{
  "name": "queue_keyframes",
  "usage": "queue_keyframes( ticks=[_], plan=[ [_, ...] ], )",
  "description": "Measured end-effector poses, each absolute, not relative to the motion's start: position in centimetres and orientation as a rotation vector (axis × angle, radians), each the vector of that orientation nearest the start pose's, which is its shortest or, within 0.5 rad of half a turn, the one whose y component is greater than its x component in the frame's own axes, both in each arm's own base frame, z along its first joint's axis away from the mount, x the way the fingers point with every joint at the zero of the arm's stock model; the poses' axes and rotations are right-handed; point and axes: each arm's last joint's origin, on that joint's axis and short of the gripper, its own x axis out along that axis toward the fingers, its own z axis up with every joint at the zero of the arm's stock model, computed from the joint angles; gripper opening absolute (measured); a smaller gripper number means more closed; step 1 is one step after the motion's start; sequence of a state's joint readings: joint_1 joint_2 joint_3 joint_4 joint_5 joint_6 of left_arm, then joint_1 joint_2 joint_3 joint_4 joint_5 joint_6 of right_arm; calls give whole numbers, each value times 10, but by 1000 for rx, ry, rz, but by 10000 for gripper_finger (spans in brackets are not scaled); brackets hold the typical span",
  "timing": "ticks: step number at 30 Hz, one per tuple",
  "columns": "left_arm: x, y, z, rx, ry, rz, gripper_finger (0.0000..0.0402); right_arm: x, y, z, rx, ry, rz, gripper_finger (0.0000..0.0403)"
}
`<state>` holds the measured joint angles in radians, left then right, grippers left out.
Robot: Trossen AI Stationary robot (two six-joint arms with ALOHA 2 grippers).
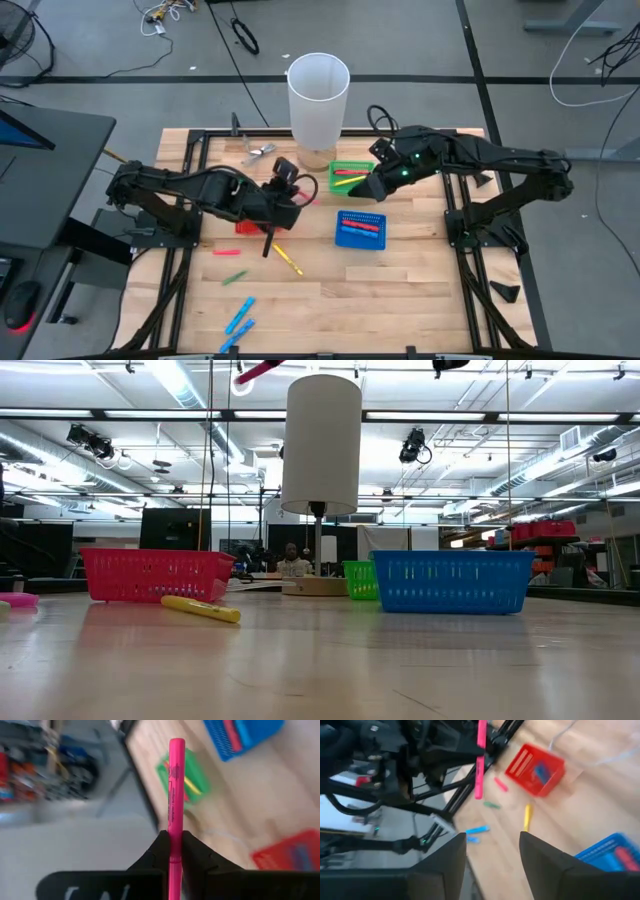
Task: Pick & Place Markers
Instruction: Put the large pink pen into the green bin
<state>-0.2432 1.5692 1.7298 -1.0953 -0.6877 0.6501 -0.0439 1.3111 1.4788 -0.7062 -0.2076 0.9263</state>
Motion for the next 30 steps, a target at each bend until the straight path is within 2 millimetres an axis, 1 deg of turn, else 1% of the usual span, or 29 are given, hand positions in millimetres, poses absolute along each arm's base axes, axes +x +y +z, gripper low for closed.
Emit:
queue_keyframes(
  ticks=[6,9,13,17,21,30],
  plan=[
    [313,-58,407,1193,844,184,26,282,-5,402,1039,607,-49,187],
    [317,-63,413,1276,782,167,26,290,-5,399,1071,603,-41,187],
    [318,-71,415,1364,758,125,26,299,-3,400,1113,580,32,188],
    [317,-78,415,1403,743,106,26,303,-3,403,1140,545,57,188],
    [317,-84,418,1431,719,138,26,308,-3,402,1171,538,66,188],
    [316,-89,419,1439,702,143,26,320,-1,401,1197,516,140,188]
  ],
)
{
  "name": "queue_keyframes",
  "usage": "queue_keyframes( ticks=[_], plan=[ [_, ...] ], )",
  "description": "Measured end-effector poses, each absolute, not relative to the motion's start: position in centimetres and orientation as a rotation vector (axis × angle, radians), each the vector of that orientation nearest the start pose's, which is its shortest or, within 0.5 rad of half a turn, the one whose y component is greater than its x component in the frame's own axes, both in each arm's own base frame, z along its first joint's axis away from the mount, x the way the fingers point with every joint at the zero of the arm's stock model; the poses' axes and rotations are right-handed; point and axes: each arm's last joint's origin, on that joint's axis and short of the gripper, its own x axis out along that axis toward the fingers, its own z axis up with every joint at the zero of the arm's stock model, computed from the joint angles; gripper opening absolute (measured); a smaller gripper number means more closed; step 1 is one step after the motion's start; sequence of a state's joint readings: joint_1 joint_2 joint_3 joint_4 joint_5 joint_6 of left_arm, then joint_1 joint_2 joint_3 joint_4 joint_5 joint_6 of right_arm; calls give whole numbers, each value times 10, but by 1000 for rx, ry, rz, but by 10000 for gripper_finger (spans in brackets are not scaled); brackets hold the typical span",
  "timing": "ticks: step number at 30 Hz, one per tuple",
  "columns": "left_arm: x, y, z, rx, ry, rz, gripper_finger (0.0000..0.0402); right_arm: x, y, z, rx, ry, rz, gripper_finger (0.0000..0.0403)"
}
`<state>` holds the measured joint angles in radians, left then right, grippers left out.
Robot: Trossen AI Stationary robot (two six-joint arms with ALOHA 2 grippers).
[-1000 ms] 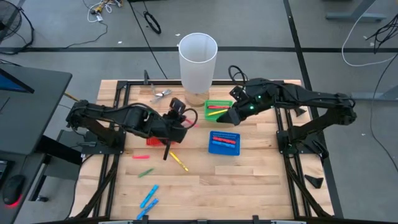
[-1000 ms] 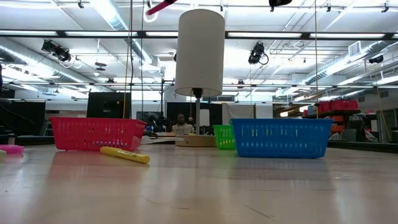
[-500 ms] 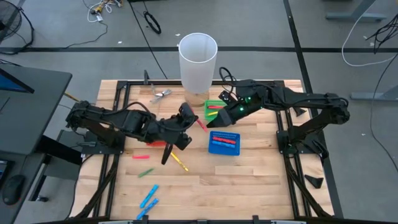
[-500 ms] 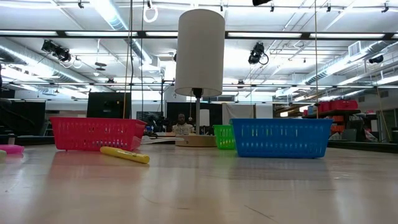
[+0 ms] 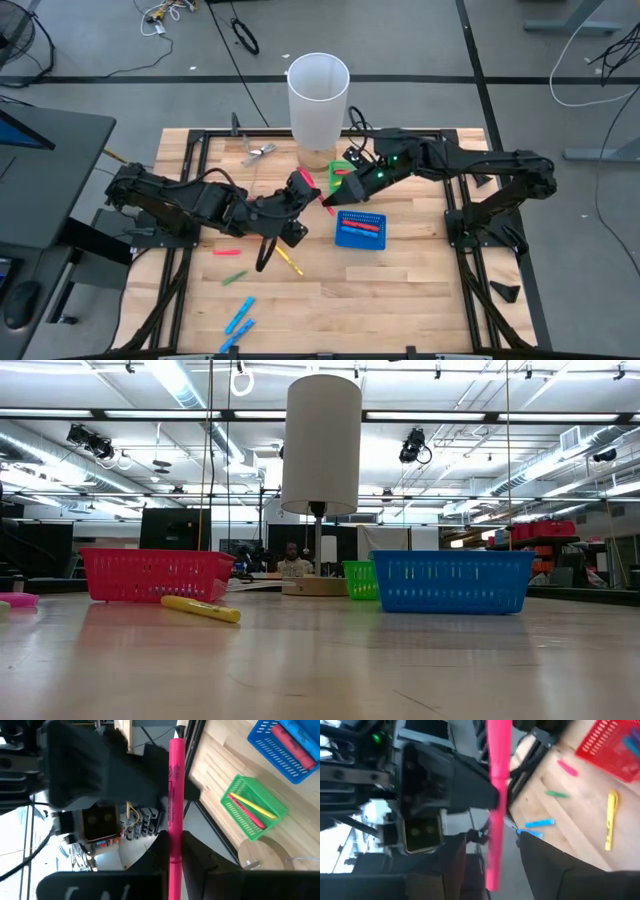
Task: Pick & Place Markers
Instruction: Put the large pink pen into the green bin
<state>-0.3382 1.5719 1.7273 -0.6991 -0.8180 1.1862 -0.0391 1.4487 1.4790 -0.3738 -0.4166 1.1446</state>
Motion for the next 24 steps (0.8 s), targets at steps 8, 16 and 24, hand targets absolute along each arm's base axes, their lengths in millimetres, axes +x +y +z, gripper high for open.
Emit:
queue_keyframes(
  ticks=[8,16,24],
  plan=[
    [319,-89,417,1448,708,133,26,326,6,396,1197,556,196,161],
    [327,-93,408,1461,730,111,27,326,6,394,1176,571,191,40],
    [327,-93,406,1421,724,107,48,325,6,390,1144,595,177,19]
  ],
)
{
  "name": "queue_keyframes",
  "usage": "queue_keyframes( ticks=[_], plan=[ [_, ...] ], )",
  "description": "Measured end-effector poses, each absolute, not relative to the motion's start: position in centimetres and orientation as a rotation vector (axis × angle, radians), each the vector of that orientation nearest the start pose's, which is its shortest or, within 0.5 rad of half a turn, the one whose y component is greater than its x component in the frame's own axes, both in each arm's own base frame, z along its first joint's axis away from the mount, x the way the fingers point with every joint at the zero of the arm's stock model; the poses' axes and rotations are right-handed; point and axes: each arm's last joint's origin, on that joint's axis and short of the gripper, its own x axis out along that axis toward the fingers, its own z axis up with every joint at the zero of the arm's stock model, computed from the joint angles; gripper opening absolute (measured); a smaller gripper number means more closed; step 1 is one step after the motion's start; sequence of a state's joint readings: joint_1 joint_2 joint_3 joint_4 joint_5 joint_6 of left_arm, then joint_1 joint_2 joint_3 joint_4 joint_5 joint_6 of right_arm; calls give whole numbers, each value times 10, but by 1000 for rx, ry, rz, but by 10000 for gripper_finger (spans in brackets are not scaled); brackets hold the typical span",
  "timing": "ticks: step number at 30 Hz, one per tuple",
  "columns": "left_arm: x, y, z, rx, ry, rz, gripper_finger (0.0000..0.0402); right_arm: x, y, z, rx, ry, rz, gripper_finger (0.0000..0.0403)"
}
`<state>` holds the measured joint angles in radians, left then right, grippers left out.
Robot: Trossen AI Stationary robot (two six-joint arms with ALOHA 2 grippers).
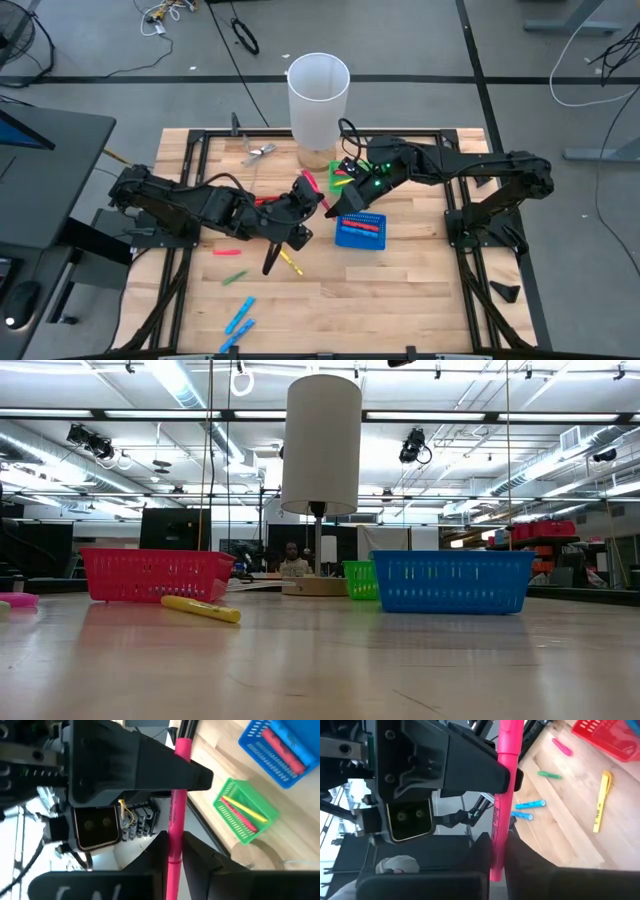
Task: Pick & Place Markers
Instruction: Put the large pink pen into the green bin
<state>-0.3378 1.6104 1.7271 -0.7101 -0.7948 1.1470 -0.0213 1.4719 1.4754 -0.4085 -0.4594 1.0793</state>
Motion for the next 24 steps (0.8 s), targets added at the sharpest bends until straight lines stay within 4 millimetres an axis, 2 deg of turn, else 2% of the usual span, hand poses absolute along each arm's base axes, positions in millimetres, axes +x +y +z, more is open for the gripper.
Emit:
queue_keyframes(
  ticks=[7,17,24],
  plan=[
    [326,-97,406,1175,673,181,74,325,5,390,1122,595,174,17],
    [316,-126,407,836,565,163,151,316,-10,389,1052,609,120,16],
    [310,-129,403,604,573,229,173,305,-16,378,887,728,93,16]
  ],
)
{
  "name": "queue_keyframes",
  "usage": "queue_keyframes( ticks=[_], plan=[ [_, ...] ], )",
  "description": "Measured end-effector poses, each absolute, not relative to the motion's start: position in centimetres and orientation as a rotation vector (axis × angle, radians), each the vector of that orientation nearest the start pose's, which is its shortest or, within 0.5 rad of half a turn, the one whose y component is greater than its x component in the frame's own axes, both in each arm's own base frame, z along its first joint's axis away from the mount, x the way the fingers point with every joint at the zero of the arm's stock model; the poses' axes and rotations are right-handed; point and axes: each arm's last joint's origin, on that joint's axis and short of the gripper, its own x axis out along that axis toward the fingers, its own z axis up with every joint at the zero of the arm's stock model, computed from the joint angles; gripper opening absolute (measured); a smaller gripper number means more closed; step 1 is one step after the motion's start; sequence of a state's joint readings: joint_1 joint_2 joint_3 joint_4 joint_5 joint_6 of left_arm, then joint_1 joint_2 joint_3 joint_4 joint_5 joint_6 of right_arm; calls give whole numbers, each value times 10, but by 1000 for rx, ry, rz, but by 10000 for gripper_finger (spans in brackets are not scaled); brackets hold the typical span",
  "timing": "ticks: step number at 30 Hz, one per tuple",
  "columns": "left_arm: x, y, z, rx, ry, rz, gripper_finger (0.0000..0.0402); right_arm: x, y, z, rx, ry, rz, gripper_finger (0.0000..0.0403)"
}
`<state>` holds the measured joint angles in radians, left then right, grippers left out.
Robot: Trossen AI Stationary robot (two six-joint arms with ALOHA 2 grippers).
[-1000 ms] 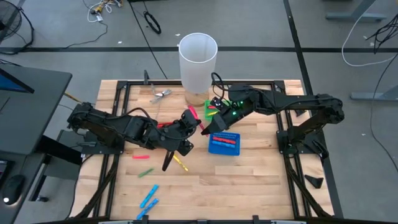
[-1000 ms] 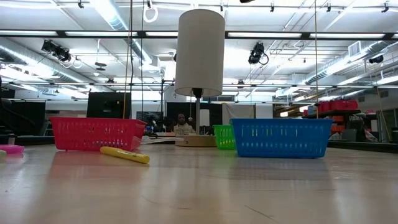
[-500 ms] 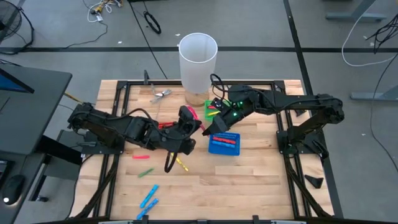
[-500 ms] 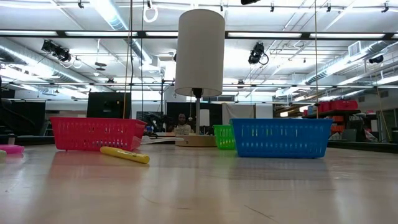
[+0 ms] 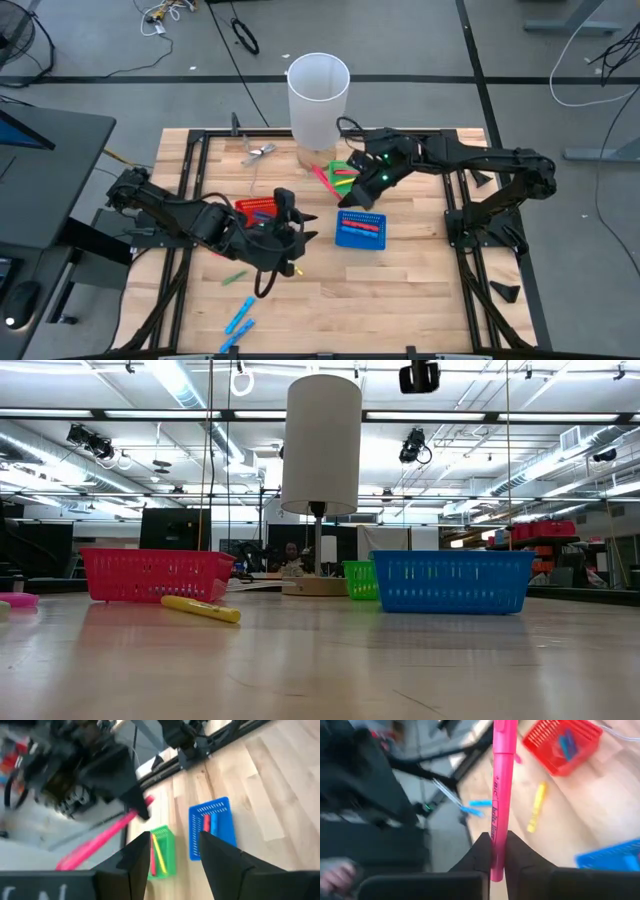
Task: Pick & Place Markers
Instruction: Put the large pink pen into the green bin
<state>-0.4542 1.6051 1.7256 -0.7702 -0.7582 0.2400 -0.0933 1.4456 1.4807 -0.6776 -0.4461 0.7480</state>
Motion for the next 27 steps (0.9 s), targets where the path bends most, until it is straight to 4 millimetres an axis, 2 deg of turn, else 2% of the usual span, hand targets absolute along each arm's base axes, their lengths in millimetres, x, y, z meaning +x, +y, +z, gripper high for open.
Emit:
queue_keyframes(
  ticks=[7,17,27],
  plan=[
    [312,-113,398,411,612,318,174,292,-13,362,571,879,65,16],
    [317,-101,396,289,626,308,174,272,-16,347,158,1109,22,16],
    [317,-97,396,286,638,317,174,260,-20,342,-71,1258,-16,16]
  ],
)
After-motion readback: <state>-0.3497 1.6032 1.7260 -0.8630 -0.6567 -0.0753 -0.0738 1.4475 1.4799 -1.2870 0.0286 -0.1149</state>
